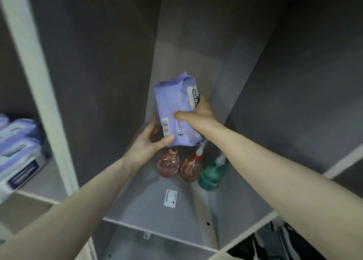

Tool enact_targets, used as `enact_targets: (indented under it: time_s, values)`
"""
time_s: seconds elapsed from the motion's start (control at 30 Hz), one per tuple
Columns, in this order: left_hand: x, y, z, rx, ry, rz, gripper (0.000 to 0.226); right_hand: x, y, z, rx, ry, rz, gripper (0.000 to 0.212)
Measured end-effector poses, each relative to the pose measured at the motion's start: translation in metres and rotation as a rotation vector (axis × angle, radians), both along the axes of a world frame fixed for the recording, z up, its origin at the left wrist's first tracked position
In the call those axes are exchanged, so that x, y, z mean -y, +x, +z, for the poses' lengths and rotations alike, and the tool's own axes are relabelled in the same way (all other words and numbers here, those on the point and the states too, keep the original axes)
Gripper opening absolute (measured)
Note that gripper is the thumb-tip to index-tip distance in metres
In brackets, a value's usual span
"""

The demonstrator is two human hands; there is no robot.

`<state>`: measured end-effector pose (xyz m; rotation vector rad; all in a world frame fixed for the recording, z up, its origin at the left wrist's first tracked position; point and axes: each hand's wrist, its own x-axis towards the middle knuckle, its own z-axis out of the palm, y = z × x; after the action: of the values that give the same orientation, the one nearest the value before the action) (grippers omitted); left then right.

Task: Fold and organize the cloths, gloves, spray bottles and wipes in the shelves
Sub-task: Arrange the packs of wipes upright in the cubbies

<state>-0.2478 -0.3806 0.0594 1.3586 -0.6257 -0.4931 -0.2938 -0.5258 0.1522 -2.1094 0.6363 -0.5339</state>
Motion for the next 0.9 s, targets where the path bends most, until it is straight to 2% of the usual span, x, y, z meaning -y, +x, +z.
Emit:
enact_targets:
  time_s: [0.07, 0.17, 0.27, 0.4, 0.43, 0.53, 0.57, 0.67, 0.8, 0.9]
  values:
    - [-0.021, -0.029, 0.015, -0.190, -0.094, -0.076, 0.041, -0.028, -0.030, -0.003, 0.030, 0.221, 0.040, 0.057]
    - [-0.055, -0.067, 0.018, -0.345, -0.204, -0.123, 0.043, -0.065, -0.075, -0.013, 0.041, 0.460, 0.067, 0.061]
    - [-0.089, -0.097, 0.019, -0.356, -0.155, -0.176, 0.042, -0.098, -0.107, -0.020, 0.038, 0.591, 0.061, 0.070]
    - [-0.141, -0.118, 0.022, -0.239, -0.091, -0.130, 0.043, -0.151, -0.132, -0.019, 0.025, 0.507, 0.114, 0.091]
    - [-0.157, -0.121, 0.024, -0.236, -0.110, -0.120, 0.043, -0.167, -0.137, -0.018, 0.029, 0.488, 0.138, 0.089]
    - [-0.216, -0.128, 0.031, -0.240, -0.106, -0.066, 0.033, -0.221, -0.147, -0.019, 0.064, 0.499, 0.227, 0.061]
    - [-0.237, -0.128, 0.033, -0.240, -0.091, -0.038, 0.029, -0.240, -0.146, -0.021, 0.069, 0.518, 0.251, 0.058]
    - [-0.297, -0.121, 0.037, -0.237, -0.018, 0.048, 0.027, -0.296, -0.131, -0.037, 0.079, 0.588, 0.263, 0.069]
    - [-0.356, -0.096, 0.038, -0.247, 0.096, 0.087, 0.028, -0.354, -0.104, -0.058, 0.123, 0.691, 0.280, 0.052]
    - [-0.380, -0.074, 0.031, -0.293, 0.158, 0.094, 0.029, -0.372, -0.085, -0.073, 0.074, 0.719, 0.333, 0.053]
